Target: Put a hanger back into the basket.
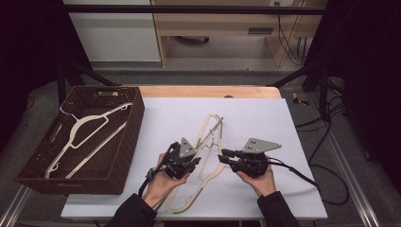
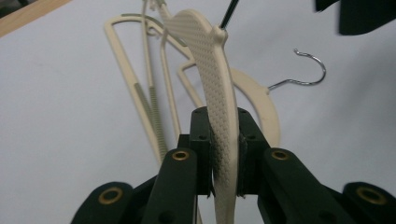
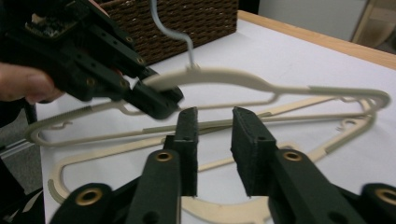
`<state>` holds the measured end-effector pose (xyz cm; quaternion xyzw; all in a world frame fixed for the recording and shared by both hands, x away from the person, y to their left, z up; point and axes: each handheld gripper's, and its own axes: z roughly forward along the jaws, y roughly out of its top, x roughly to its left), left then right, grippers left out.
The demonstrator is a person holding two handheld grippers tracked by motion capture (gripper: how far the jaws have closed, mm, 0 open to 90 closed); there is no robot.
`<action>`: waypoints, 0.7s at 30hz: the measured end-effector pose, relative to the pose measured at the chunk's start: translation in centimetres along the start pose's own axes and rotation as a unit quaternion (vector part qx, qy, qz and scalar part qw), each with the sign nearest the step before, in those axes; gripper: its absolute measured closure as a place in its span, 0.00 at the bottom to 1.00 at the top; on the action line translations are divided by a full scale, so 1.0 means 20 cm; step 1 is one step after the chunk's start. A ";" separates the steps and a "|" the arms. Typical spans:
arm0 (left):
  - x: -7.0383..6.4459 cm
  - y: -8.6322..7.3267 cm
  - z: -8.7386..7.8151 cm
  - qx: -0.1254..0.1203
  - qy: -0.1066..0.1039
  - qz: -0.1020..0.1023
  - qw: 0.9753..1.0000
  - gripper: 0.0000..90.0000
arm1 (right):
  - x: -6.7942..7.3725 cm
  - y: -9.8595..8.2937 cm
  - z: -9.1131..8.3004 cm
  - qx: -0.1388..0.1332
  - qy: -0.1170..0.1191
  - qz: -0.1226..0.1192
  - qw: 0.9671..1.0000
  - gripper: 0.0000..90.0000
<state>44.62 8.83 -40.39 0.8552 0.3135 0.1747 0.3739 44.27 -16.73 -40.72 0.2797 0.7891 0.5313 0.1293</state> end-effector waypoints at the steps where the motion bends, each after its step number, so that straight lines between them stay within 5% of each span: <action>1: 0.02 0.00 -0.01 -0.001 0.002 -0.005 1.000 0.90 | -0.01 0.00 -0.02 -0.001 -0.009 0.002 1.000 0.73; 12: 0.18 -0.04 -0.08 -0.021 0.017 -0.049 0.998 0.95 | -0.13 -0.06 -0.21 -0.025 -0.072 0.052 0.996 0.41; 21: 0.25 -0.05 -0.19 -0.051 0.011 -0.061 0.997 0.95 | -0.19 -0.11 -0.28 -0.018 -0.102 0.069 0.992 0.32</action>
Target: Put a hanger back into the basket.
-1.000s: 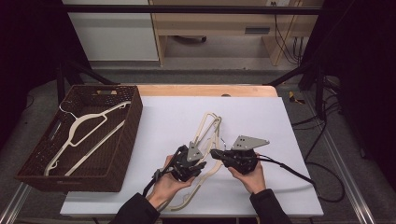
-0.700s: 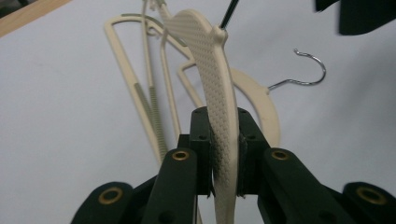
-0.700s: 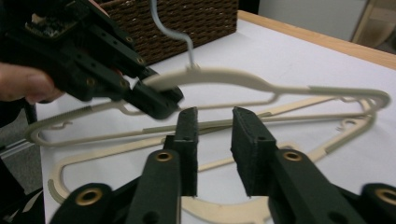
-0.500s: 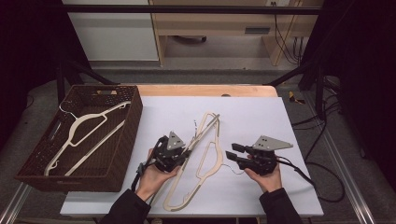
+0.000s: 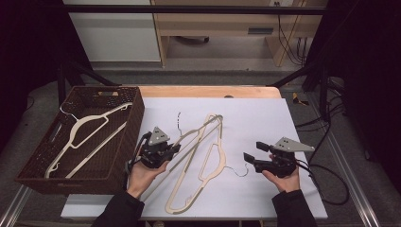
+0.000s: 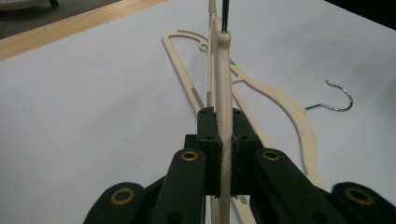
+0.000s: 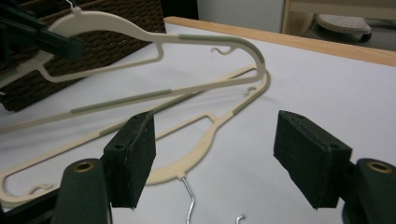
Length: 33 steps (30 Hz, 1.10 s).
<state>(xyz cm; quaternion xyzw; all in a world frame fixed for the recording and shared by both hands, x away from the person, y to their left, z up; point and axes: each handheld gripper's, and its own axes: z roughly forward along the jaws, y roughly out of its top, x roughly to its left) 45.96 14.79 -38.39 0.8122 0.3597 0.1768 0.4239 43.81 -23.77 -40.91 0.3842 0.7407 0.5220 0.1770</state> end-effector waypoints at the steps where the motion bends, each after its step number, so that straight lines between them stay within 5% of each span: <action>1: 0.00 0.00 -0.01 -0.004 -0.002 0.001 1.000 0.95 | -0.01 0.00 -0.01 0.002 -0.006 -0.002 1.000 0.31; 18: 0.06 0.12 -0.39 -0.074 -0.044 0.029 0.996 0.95 | -0.06 -0.02 -0.07 0.002 -0.046 0.006 0.999 0.11; 29: 0.13 0.16 -0.55 -0.082 -0.049 0.046 0.994 0.95 | -0.06 -0.02 -0.08 0.003 -0.049 0.002 0.999 0.07; 33: 0.23 0.18 -0.62 -0.084 -0.044 0.041 0.995 0.95 | -0.07 -0.02 -0.08 0.000 -0.056 0.002 0.998 0.05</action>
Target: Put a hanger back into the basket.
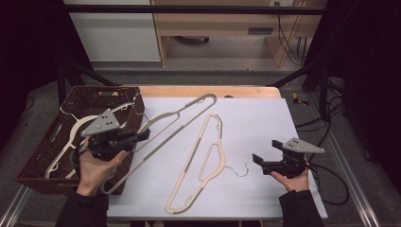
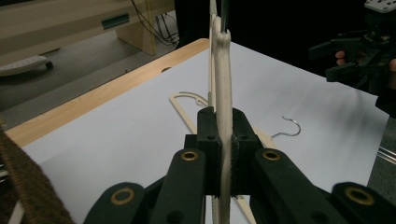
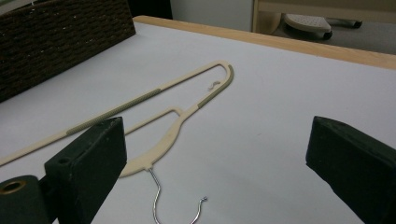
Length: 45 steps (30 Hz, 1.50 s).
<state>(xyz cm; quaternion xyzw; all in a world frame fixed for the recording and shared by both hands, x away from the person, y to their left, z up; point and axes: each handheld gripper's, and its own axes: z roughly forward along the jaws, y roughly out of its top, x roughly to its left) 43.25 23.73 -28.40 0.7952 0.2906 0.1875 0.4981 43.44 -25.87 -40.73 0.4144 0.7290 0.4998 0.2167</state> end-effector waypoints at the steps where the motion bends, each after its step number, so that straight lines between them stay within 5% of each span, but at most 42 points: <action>1: 0.03 0.01 -0.03 -0.002 0.003 -0.001 1.000 0.95 | 0.00 0.00 0.00 0.000 0.000 -0.001 1.000 0.05; 4: 0.07 0.02 -0.07 -0.005 0.007 -0.005 1.000 0.95 | 0.00 0.00 0.00 0.002 -0.001 0.000 1.000 0.05; 11: 0.30 0.04 -0.23 -0.011 0.024 -0.022 0.999 0.95 | 0.00 0.00 0.00 0.003 -0.005 -0.002 1.000 0.04; 18: 0.49 0.03 -0.29 0.011 0.042 -0.026 0.999 0.95 | -0.01 0.00 -0.01 -0.004 -0.008 0.002 1.000 0.04; 27: 0.62 -0.04 -0.29 0.017 0.061 -0.029 0.998 0.95 | -0.01 0.00 -0.01 -0.003 -0.011 0.001 1.000 0.04; 45: 0.87 -0.22 -0.38 0.041 0.082 -0.069 0.993 0.95 | -0.01 0.00 0.00 -0.002 -0.015 0.003 1.000 0.04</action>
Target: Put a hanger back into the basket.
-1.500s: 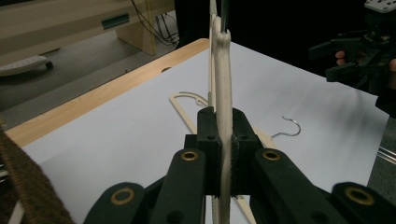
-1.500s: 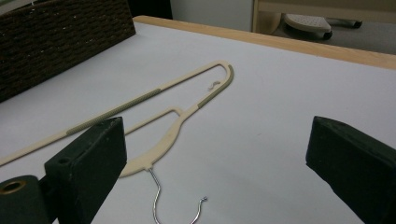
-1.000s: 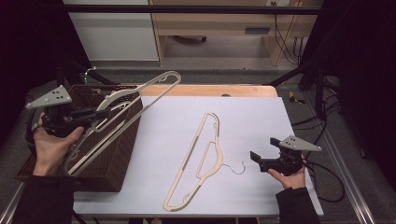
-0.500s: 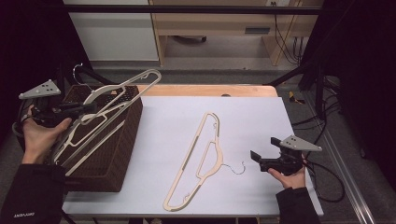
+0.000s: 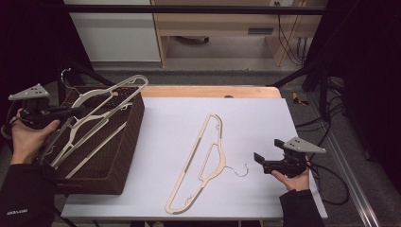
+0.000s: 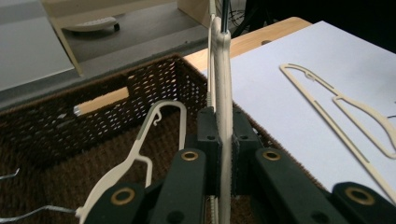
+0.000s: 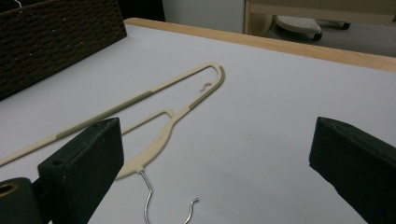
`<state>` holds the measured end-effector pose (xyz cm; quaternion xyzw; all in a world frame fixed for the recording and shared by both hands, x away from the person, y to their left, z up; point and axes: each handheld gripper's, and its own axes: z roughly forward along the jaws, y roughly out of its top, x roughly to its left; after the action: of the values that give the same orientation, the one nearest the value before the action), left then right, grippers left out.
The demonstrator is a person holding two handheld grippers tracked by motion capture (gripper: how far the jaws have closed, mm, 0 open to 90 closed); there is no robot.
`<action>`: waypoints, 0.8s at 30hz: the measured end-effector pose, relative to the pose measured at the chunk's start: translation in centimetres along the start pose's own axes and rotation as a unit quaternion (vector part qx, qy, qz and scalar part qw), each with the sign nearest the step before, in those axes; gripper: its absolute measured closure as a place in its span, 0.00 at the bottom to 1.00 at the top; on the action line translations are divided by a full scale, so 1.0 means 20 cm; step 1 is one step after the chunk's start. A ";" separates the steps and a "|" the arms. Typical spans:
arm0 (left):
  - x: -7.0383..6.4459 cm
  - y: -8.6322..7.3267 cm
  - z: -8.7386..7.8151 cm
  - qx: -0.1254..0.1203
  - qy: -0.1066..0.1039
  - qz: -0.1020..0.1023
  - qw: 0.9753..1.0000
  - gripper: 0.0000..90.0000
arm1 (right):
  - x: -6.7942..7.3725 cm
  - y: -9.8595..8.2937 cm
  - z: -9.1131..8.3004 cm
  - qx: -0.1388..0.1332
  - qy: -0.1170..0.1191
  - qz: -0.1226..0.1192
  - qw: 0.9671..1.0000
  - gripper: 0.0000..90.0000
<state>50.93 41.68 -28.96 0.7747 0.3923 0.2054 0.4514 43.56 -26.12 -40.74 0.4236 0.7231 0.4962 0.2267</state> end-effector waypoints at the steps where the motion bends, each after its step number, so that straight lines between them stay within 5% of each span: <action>1: 0.01 -0.01 0.00 0.002 0.002 0.000 1.000 0.95 | 0.00 0.00 0.00 0.001 0.000 0.000 1.000 0.04; 16: 0.12 -0.13 -0.02 0.037 0.035 -0.026 0.998 0.95 | -0.01 0.00 -0.01 -0.003 -0.003 0.000 1.000 0.04; 24: 0.11 -0.21 0.05 0.052 0.014 -0.039 0.998 0.95 | -0.01 0.00 -0.01 -0.002 -0.003 0.001 1.000 0.04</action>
<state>51.18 44.02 -33.16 0.7785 0.4386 0.1773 0.4124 43.43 -26.35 -40.64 0.4255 0.7207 0.4971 0.2290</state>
